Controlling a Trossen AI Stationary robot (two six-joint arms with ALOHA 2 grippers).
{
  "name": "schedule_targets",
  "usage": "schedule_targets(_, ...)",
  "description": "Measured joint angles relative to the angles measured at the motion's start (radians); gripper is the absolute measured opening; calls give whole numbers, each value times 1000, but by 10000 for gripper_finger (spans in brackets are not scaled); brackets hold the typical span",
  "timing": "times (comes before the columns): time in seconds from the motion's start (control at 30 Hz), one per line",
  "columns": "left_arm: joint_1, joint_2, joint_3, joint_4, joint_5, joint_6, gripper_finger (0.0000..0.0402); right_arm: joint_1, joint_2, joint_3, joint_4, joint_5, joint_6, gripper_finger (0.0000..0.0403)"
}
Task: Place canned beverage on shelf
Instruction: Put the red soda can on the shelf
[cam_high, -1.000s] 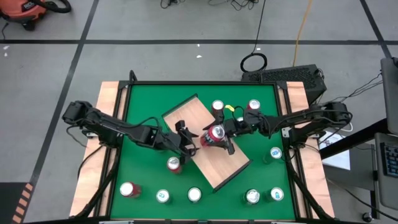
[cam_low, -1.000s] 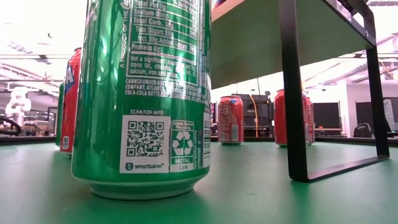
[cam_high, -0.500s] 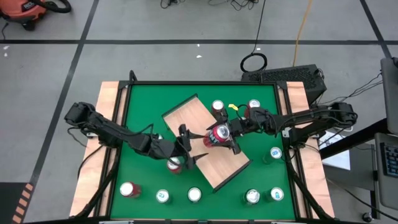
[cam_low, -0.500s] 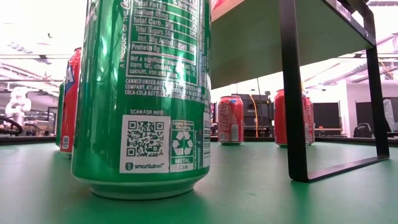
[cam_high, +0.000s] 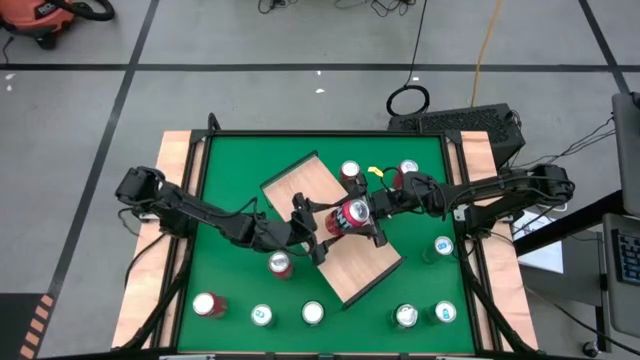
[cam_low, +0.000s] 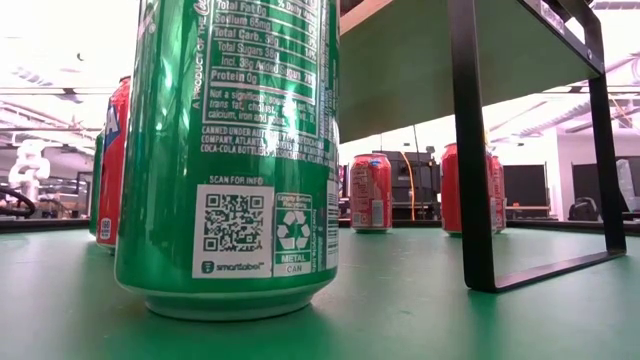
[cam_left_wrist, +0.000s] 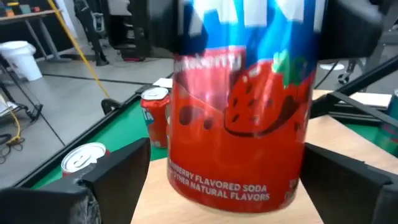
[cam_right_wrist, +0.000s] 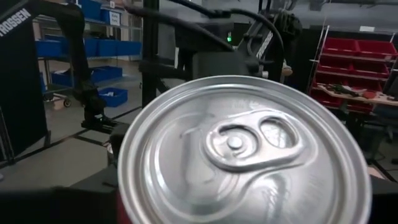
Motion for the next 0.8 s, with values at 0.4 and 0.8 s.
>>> schedule_targets(0.4, 3, 21, 0, 91, 39, 55, 337, 0, 0, 0, 4, 0, 1, 293)
schedule_targets(0.8, -5, 22, -1, 74, 26, 65, 295, 0, -23, 1, -57, 22, 4, 346)
